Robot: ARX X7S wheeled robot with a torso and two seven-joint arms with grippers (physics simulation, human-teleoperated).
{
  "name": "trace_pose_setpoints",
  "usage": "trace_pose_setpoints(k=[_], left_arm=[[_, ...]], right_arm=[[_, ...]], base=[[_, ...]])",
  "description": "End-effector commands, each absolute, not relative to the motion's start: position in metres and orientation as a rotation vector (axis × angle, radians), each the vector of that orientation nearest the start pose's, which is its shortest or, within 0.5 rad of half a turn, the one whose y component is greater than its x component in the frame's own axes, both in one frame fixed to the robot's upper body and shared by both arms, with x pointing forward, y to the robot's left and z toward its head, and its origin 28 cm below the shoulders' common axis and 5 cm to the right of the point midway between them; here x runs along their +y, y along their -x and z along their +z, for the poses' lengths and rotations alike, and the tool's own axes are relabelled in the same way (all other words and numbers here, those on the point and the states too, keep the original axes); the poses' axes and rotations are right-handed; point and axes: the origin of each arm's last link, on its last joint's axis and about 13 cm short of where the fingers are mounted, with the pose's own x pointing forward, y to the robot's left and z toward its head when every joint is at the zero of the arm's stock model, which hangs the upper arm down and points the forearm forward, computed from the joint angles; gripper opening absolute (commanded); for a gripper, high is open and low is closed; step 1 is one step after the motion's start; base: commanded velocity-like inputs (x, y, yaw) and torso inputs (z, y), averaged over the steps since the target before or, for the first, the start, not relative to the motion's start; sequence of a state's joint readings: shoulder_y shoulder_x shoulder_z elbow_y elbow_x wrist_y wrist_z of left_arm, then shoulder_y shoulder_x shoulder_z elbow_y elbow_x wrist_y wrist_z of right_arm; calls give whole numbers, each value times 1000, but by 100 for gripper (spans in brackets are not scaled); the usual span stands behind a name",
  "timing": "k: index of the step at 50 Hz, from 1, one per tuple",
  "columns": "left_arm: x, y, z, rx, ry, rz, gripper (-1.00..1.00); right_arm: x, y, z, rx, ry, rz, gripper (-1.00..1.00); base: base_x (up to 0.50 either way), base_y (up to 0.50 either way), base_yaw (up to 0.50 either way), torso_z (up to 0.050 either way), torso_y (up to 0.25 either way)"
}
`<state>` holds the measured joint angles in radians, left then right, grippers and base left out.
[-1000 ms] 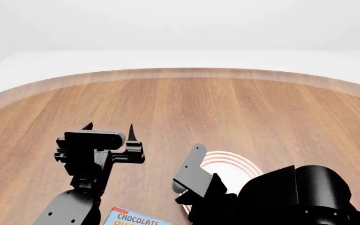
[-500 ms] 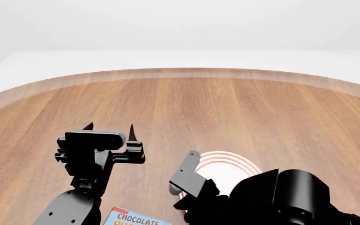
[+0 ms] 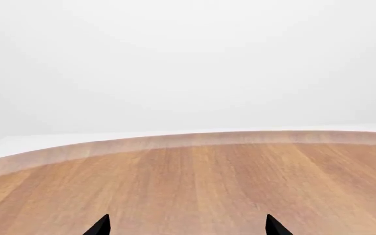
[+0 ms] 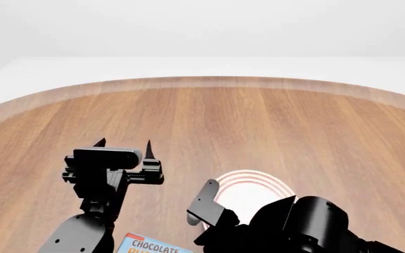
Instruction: Put the chocolate pudding to the right of the plate.
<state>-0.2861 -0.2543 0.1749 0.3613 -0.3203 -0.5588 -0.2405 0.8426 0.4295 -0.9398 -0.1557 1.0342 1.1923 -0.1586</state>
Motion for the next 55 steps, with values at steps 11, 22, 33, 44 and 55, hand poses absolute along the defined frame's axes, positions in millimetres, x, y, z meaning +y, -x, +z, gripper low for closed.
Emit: trace_pose_setpoints(k=[11, 22, 33, 44, 55], left_arm=[[212, -251, 111, -24, -16, -45, 100], [212, -251, 112, -27, -17, -44, 100], [211, -251, 113, -28, -21, -48, 100], [213, -250, 114, -32, -19, -41, 100], [213, -251, 114, -31, -17, -40, 100]], right_arm=[[-58, -253, 93, 968, 315, 1132, 100], [-58, -256, 96, 932, 320, 1086, -100], [-59, -257, 99, 902, 318, 1068, -100], [-62, -250, 113, 832, 332, 1075, -100], [-75, -240, 129, 780, 320, 1028, -100]], base=[[0, 0, 0, 0, 0], [0, 0, 0, 0, 0], [0, 0, 0, 0, 0], [0, 0, 0, 0, 0], [0, 0, 0, 0, 0]])
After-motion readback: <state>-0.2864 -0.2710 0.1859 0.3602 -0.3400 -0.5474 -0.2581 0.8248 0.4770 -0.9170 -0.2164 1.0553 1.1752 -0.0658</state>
